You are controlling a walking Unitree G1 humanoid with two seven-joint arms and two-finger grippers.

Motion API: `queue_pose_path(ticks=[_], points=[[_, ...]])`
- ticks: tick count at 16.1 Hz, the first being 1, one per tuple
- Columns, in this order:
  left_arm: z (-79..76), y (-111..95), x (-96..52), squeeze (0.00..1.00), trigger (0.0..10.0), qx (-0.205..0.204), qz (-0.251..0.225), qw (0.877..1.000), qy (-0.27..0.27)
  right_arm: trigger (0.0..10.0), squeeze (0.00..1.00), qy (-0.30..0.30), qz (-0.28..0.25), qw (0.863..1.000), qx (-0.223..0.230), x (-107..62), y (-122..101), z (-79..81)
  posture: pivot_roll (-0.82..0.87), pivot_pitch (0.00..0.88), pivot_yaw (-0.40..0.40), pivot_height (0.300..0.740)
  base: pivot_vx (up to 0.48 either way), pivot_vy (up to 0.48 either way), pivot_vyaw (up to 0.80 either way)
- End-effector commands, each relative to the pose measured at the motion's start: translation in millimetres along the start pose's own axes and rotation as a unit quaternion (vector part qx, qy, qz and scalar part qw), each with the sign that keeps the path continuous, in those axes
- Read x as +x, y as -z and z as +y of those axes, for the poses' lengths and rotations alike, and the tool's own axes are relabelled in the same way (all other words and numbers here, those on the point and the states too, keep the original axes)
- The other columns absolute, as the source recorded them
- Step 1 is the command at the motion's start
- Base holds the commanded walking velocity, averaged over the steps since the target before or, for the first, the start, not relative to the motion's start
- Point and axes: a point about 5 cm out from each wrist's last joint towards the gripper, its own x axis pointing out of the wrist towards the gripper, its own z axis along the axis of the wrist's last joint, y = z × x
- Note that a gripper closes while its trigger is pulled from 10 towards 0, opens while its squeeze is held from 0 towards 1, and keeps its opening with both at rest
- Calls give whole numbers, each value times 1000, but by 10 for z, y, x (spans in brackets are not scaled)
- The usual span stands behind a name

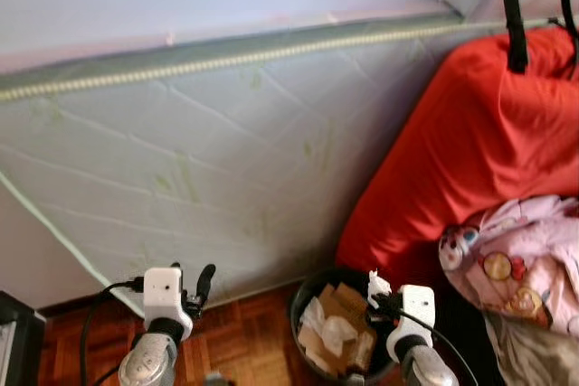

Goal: Clean up the room

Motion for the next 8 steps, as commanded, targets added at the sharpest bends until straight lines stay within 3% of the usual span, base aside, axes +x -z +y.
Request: queue_pose_path(ticks=[1,5,8], points=[[27,10,-40,0,10000,-3,6,1000,-4,10000,0,-1,19,1000,-3,1,40,8,97,164,-33,647,0,0,0],[32,-80,-61,0,10000,1,-1,1000,-7,10000,0,-5,28,1000,0,132,-140,49,126,214,-30,647,0,0,0],[15,-178,-98,0,10000,0,-11,1000,-9,10000,0,-32,27,999,-20,253,-335,185,153,257,-39,647,0,0,0]])
